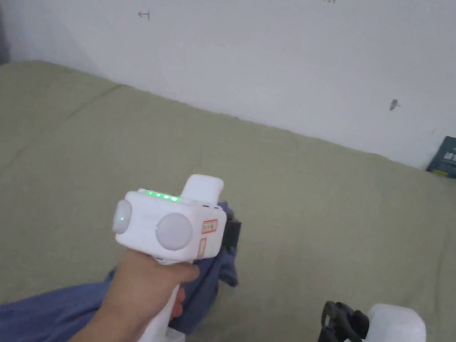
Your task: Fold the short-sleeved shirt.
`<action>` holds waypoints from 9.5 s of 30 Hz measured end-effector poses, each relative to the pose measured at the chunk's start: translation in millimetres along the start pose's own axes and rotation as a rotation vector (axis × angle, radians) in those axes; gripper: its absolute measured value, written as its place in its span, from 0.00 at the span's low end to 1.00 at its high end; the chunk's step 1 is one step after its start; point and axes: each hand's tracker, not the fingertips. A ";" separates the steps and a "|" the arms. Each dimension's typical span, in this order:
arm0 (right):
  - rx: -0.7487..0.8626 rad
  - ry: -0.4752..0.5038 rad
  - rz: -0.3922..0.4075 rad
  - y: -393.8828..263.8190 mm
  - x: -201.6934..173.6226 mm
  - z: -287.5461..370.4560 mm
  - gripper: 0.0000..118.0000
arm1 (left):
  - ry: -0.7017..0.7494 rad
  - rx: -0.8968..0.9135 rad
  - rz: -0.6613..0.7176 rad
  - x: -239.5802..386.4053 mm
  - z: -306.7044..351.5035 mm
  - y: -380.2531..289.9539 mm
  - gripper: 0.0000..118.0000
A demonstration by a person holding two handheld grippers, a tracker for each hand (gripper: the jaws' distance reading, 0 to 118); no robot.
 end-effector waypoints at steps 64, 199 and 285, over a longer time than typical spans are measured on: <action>-0.101 -0.084 -0.067 -65.9 88.6 47.8 0.09 | 0.402 -0.525 -0.043 -113.2 -70.0 -90.9 0.08; 0.122 0.018 -0.302 273.9 228.3 -130.8 0.07 | 0.292 0.362 0.128 -118.9 48.9 197.6 0.04; -0.345 0.064 -0.076 -66.1 74.1 15.5 0.00 | 0.292 -0.134 0.109 -155.3 144.0 -207.2 0.10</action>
